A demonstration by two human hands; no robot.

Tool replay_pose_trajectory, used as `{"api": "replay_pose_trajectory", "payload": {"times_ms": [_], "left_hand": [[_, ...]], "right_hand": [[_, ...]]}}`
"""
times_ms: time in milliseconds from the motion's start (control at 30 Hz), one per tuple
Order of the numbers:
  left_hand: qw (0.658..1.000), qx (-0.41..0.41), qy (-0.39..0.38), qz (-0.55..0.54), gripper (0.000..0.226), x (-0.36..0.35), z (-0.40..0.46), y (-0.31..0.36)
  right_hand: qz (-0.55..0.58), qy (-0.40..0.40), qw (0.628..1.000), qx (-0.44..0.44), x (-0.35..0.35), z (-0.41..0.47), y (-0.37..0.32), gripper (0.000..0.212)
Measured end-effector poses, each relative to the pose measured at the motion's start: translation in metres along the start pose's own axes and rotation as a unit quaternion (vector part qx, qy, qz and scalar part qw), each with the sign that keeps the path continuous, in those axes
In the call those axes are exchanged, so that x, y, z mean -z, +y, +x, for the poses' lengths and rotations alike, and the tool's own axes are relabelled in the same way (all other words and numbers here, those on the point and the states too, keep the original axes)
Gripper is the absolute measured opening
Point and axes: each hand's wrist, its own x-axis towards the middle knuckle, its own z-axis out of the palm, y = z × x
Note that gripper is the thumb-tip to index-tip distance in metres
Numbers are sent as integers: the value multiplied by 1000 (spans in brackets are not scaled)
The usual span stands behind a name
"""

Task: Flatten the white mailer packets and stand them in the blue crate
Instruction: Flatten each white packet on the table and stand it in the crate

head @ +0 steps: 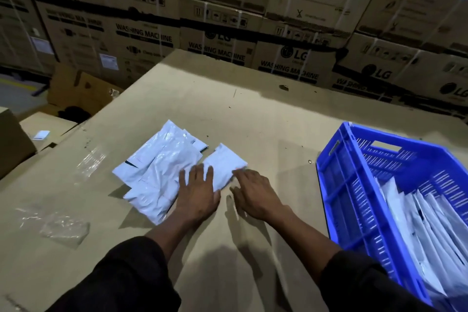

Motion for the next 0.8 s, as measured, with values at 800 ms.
{"api": "replay_pose_trajectory", "payload": {"times_ms": [800], "left_hand": [[999, -35, 35, 15, 56, -13, -24, 51]], "right_hand": [[-12, -6, 1000, -28, -47, -22, 30, 64]]}}
